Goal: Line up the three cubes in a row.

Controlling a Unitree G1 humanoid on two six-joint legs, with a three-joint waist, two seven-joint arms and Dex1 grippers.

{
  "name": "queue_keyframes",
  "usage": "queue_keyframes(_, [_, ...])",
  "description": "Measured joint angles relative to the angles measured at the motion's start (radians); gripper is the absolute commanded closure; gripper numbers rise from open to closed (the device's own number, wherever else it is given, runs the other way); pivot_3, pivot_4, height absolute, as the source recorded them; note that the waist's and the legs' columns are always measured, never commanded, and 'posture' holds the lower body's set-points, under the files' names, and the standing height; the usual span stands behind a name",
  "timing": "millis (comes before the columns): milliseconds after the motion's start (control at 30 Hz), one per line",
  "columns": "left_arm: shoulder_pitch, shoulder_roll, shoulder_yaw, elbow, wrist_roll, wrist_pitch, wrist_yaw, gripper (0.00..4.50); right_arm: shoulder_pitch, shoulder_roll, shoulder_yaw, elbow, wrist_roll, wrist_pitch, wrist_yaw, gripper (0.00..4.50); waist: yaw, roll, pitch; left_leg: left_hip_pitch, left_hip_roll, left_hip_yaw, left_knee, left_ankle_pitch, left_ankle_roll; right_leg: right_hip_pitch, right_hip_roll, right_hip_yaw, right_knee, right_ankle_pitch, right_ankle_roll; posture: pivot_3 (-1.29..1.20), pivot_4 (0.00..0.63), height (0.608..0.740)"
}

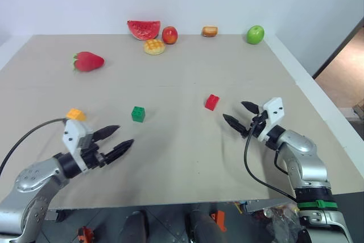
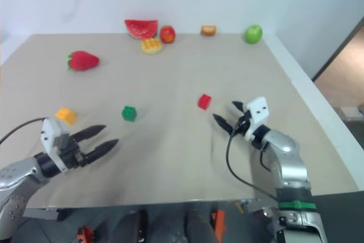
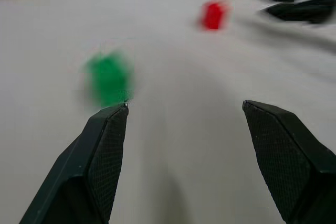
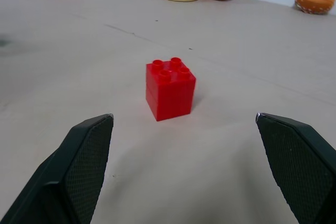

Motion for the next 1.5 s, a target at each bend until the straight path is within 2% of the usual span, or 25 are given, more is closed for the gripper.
queue_keyframes(33, [-0.056, 0.021, -0.051, 0.005, 0.003, -0.003, -0.054, 0.9, -0.042, 0.007, 0.015, 0.069, -0.013, -0.015, 0.012, 0.0, -0.002, 0.0, 0.0, 0.0, 0.0, 0.0, 0.0, 0.0, 0.0, 0.0, 0.002, 0.001, 0.0, 0.001, 0.0, 0.0, 0.15, 0.74])
queue_keyframes(167, [-0.161, 0.035, -0.131, 0.029, 0.002, -0.015, -0.176, 0.9, -0.158, 0.03, 0.038, 0.199, -0.038, -0.069, 0.027, 0.0, -0.006, 0.002, 0.001, 0.001, 0.001, -0.001, 0.0, 0.0, 0.0, 0.0, 0.005, 0.004, 0.001, 0.001, 0.001, 0.0, 0.15, 0.74])
queue_keyframes(400, [-0.237, 0.025, -0.208, 0.148, 0.055, -0.074, -0.275, 0.9, -0.253, 0.073, 0.067, 0.328, -0.055, -0.15, 0.073, 0.0, -0.003, 0.002, 0.001, 0.0, 0.001, -0.002, -0.001, 0.0, 0.0, 0.0, 0.006, 0.003, 0.001, 0.001, 0.006, 0.0, 0.15, 0.74])
queue_keyframes(633, [-0.315, -0.035, -0.226, 0.258, 0.08, -0.136, -0.305, 0.9, -0.271, 0.092, 0.072, 0.421, -0.069, -0.192, 0.101, 0.0, -0.001, 0.002, 0.001, 0.0, 0.001, -0.002, 0.0, 0.0, 0.0, 0.0, 0.005, 0.003, 0.001, 0.003, 0.007, 0.0, 0.15, 0.74])
queue_keyframes(900, [-0.342, -0.081, -0.24, 0.27, 0.077, -0.139, -0.327, 0.9, -0.331, 0.107, 0.07, 0.475, -0.077, -0.239, 0.089, 0.0, -0.002, 0.002, 0.001, 0.0, 0.001, -0.002, 0.0, 0.0, 0.001, 0.0, 0.006, 0.004, 0.001, 0.003, 0.007, 0.0, 0.15, 0.74])
queue_keyframes(1500, [-0.367, -0.088, -0.241, 0.282, 0.079, -0.137, -0.328, 0.9, -0.429, 0.137, 0.07, 0.724, -0.099, -0.329, 0.098, 0.0, -0.003, 0.002, 0.001, 0.001, 0.001, -0.002, 0.0, 0.001, 0.001, 0.001, 0.006, 0.004, 0.001, 0.004, 0.007, 0.0, 0.15, 0.74])
